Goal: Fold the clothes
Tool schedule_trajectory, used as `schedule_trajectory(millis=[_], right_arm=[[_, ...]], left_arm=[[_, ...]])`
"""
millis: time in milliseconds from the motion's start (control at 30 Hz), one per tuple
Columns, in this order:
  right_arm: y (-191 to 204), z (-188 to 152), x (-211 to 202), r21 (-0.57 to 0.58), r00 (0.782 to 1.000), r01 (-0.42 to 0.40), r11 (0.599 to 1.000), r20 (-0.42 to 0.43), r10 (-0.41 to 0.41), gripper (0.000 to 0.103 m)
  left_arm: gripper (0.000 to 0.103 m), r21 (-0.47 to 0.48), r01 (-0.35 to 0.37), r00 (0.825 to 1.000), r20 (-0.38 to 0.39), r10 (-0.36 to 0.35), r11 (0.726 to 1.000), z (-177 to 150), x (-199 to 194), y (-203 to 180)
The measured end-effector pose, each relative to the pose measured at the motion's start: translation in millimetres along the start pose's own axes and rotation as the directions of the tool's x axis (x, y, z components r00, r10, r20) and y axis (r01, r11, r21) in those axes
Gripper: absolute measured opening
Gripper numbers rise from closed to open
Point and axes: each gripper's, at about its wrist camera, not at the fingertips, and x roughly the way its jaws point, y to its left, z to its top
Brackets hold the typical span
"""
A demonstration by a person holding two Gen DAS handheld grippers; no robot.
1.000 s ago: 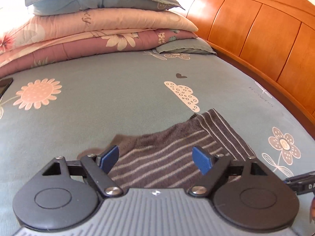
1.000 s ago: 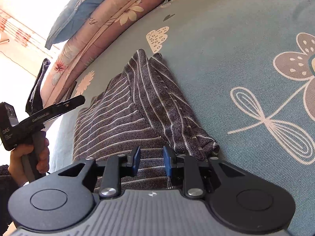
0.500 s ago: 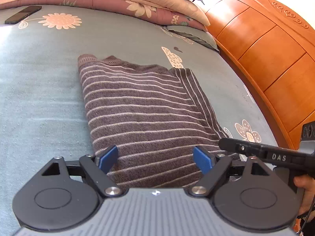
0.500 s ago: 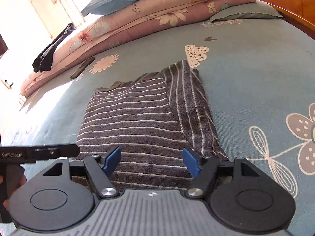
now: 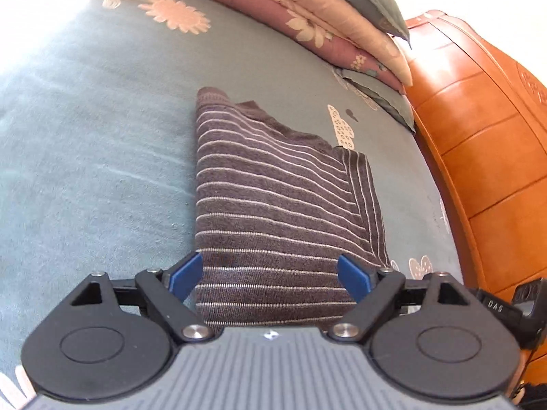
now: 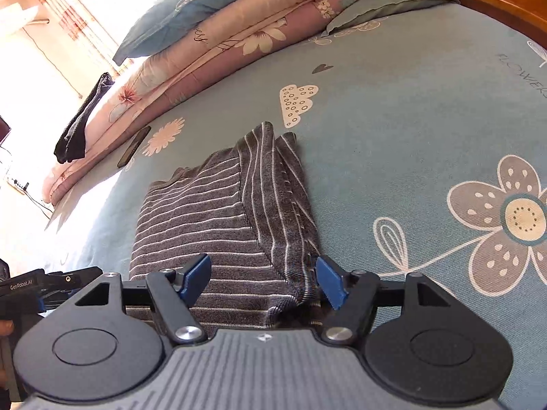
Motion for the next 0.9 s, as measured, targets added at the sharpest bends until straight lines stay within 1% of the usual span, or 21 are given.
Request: schedule_trajectory(millis=[33, 100, 167, 233, 300, 367, 433, 533, 600, 633, 667, 700, 767, 833, 900], right_arm=[[-6, 3, -1, 0.019, 1.0, -0.007, 1.0, -0.013, 0.007, 0.073], [-18, 10, 1, 0.062, 0.998, -0.033, 0.997, -0.046, 0.036, 0.074], [-27, 19, 5, 0.098, 0.994, -0.073, 0.993, -0.068, 0.08, 0.075], [-35, 29, 12, 0.133, 0.992, -0.093, 0.987, -0.078, 0.104, 0.075], [-39, 40, 21, 0.133, 0.986, -0.114, 0.984, -0.105, 0.129, 0.076], [-41, 51, 33, 0.101, 0.985, -0.103, 0.99, -0.129, 0.115, 0.078], [-47, 61, 47, 0.083, 0.984, -0.082, 0.993, -0.152, 0.094, 0.078], [-62, 70, 69, 0.118, 0.971, -0.116, 0.986, -0.194, 0.137, 0.079], [-73, 72, 85, 0.162, 0.961, -0.13, 0.978, -0.221, 0.164, 0.079], [-79, 72, 92, 0.189, 0.957, -0.142, 0.972, -0.223, 0.183, 0.081], [-84, 73, 95, 0.219, 0.951, -0.182, 0.959, -0.209, 0.228, 0.086], [-87, 75, 98, 0.246, 0.943, -0.22, 0.944, -0.195, 0.271, 0.094], [-89, 79, 104, 0.259, 0.934, -0.251, 0.933, -0.188, 0.304, 0.095], [-89, 85, 111, 0.262, 0.923, -0.288, 0.921, -0.18, 0.34, 0.095], [-90, 92, 124, 0.303, 0.902, -0.336, 0.892, -0.171, 0.397, 0.095]], left_arm=[[0.086, -0.044, 0.013, 1.0, -0.005, -0.014, 0.999, 3, 1, 7], [0.086, -0.13, 0.042, 0.998, -0.047, -0.048, 0.991, 13, 14, 27], [0.086, -0.201, 0.066, 0.992, -0.091, -0.086, 0.977, 24, 30, 46], [0.085, -0.26, 0.081, 0.987, -0.115, -0.114, 0.962, 34, 47, 64], [0.085, -0.296, 0.106, 0.981, -0.126, -0.148, 0.949, 42, 60, 76], [0.085, -0.321, 0.151, 0.97, -0.136, -0.203, 0.935, 49, 71, 84], [0.086, -0.313, 0.188, 0.956, -0.158, -0.247, 0.931, 55, 79, 86], [0.086, -0.288, 0.21, 0.946, -0.183, -0.269, 0.934, 62, 89, 81], [0.086, -0.278, 0.227, 0.939, -0.191, -0.285, 0.933, 66, 96, 76], [0.086, -0.274, 0.235, 0.936, -0.196, -0.293, 0.933, 68, 100, 74], [0.086, -0.269, 0.244, 0.932, -0.2, -0.302, 0.932, 71, 103, 71], [0.086, -0.264, 0.252, 0.929, -0.204, -0.31, 0.931, 73, 107, 69], [0.088, -0.255, 0.269, 0.921, -0.212, -0.325, 0.929, 78, 114, 64], [0.094, -0.246, 0.286, 0.914, -0.221, -0.341, 0.926, 82, 121, 59], [0.096, -0.236, 0.301, 0.908, -0.225, -0.353, 0.924, 85, 126, 55]])
